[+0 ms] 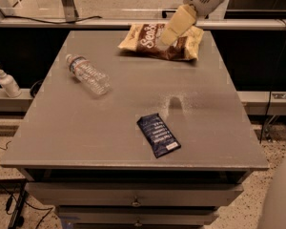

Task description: Place water bottle upright

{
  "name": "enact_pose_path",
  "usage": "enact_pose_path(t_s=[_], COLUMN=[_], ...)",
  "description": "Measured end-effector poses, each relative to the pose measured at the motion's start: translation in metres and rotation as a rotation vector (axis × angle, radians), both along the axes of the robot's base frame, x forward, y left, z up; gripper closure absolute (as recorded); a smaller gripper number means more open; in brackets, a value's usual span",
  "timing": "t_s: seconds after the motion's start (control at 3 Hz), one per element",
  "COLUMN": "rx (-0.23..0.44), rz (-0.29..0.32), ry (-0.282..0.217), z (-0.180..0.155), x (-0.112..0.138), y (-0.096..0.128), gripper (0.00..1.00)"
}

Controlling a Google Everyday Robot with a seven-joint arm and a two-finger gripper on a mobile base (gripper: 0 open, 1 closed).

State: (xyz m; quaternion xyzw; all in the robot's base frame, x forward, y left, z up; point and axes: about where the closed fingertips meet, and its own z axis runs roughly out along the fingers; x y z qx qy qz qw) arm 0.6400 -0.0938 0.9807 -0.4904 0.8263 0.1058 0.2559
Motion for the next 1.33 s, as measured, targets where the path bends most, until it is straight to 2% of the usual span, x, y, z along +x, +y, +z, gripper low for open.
enact_pose_path(t_s=[0.33,0.67,1.0,1.33], rx=[0.014,0.042,0.097,0.154], rz=[-0.015,0.006,0.034,0.034], ry=[-0.003,-0.001,-0.01,0.008], z=[0.005,0.002,0.004,-0.008], x=[0.004,0.003,-0.006,-0.021], y=[0.005,0.012,0.055,0.101], gripper=[0.0,0.0,0.0,0.0])
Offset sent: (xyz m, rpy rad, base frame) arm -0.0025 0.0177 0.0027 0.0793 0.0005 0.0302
